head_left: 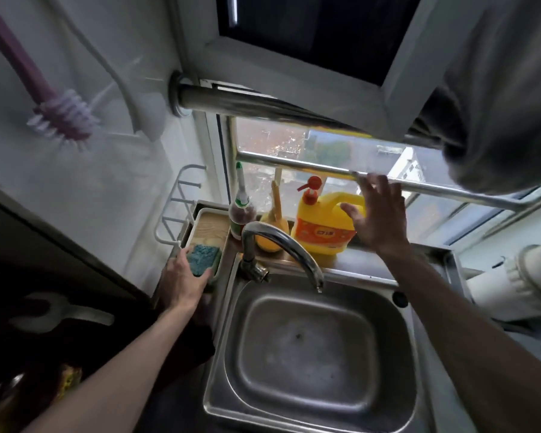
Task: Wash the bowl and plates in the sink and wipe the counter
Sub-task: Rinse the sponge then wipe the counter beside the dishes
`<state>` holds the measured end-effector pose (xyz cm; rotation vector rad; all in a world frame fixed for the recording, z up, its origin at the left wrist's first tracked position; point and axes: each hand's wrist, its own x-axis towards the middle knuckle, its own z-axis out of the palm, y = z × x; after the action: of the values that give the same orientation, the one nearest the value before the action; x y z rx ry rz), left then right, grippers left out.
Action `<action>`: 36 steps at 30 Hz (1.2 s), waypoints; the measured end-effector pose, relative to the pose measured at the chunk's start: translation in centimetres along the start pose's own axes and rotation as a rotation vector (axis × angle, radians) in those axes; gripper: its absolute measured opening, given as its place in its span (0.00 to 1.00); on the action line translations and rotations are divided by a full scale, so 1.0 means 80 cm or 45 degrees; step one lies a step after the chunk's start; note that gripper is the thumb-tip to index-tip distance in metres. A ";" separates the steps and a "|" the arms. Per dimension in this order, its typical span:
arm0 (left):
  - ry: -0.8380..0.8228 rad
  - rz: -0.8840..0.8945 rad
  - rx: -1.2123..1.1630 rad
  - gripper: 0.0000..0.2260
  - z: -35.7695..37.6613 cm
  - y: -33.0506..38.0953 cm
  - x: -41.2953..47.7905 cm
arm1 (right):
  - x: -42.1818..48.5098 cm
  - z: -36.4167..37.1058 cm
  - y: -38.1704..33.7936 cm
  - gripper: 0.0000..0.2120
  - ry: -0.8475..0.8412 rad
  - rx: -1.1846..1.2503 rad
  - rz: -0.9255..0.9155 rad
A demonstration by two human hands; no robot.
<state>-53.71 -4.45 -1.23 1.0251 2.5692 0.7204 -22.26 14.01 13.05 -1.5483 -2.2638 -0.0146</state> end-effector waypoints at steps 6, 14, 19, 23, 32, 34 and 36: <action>0.045 -0.015 0.097 0.28 0.000 -0.018 0.014 | 0.020 0.012 -0.009 0.18 -0.135 0.039 0.028; 0.086 0.107 0.135 0.27 -0.008 -0.015 -0.005 | 0.021 0.010 -0.008 0.21 -0.133 0.080 0.058; 0.120 0.224 0.066 0.17 -0.029 -0.013 -0.038 | 0.009 0.001 -0.015 0.21 -0.058 0.196 0.028; 0.081 0.244 0.069 0.13 -0.048 -0.048 -0.080 | -0.020 -0.010 -0.019 0.17 0.026 0.310 0.130; -0.408 0.187 0.390 0.30 -0.035 -0.136 -0.139 | -0.122 -0.036 -0.033 0.11 -0.015 0.579 0.294; -0.387 0.228 0.336 0.30 -0.031 -0.135 -0.138 | -0.139 -0.036 -0.037 0.11 -0.020 0.569 0.313; -0.446 0.342 0.352 0.35 -0.027 -0.130 -0.130 | -0.151 -0.034 -0.041 0.12 -0.048 0.573 0.333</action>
<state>-53.16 -18.98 -4.34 1.4575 2.2882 0.2135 -20.57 1.31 12.32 -1.5798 -1.8972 0.5598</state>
